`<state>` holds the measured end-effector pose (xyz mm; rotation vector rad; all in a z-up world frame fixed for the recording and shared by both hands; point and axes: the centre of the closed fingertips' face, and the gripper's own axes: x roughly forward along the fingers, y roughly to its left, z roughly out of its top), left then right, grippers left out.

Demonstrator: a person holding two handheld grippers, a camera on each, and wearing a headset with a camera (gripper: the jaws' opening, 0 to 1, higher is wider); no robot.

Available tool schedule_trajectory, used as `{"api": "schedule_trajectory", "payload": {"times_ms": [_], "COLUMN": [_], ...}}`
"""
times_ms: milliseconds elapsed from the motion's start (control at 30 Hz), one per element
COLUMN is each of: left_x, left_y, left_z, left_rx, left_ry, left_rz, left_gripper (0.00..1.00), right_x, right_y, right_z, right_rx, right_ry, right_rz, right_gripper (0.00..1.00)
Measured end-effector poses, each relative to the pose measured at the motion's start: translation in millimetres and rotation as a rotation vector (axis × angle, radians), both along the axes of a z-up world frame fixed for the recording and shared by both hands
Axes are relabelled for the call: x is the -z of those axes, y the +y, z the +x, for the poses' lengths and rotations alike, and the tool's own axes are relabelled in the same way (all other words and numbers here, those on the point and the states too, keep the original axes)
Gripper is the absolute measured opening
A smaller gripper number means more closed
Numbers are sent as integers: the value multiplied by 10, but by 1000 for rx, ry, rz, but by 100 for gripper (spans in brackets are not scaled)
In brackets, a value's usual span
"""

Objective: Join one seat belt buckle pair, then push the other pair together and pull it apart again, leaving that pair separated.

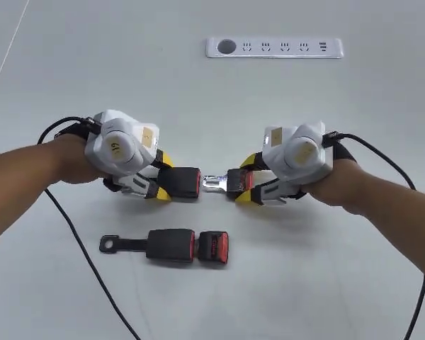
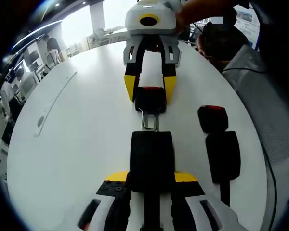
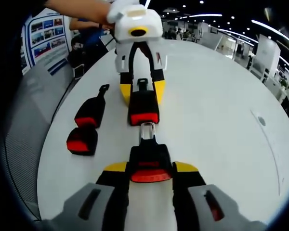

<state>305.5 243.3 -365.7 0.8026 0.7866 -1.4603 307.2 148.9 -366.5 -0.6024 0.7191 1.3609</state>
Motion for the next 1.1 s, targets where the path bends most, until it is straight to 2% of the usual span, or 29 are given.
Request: {"api": "schedule_trajectory", "payload": {"times_ms": [267,500,533,700,1000,1100], "left_x": [1,0,0,-3,-2,2], "left_y": [4,7,12,15,2,3], "left_z": [1,1,2,0,-12,-11], "left_rx": [3,4,3,-1,20,17], "left_ry": [-2,-2,-2,-4,-11,-9], "left_rz": [7,17,16,29,64,65], "left_gripper": [33,33,33,32,32,31], "right_x": [34,13,27,26,27,30], "right_y": [74,216,212,204,377,363], "right_z": [-1,-34,-30,-27,-27,-28], "right_rx": [-8,-8,-6,10,6,7], "right_ry": [2,5,12,22,26,32], "right_rz": [-31,1,-16,13,17,9], "right_gripper": [35,34,34,34,33,33]}}
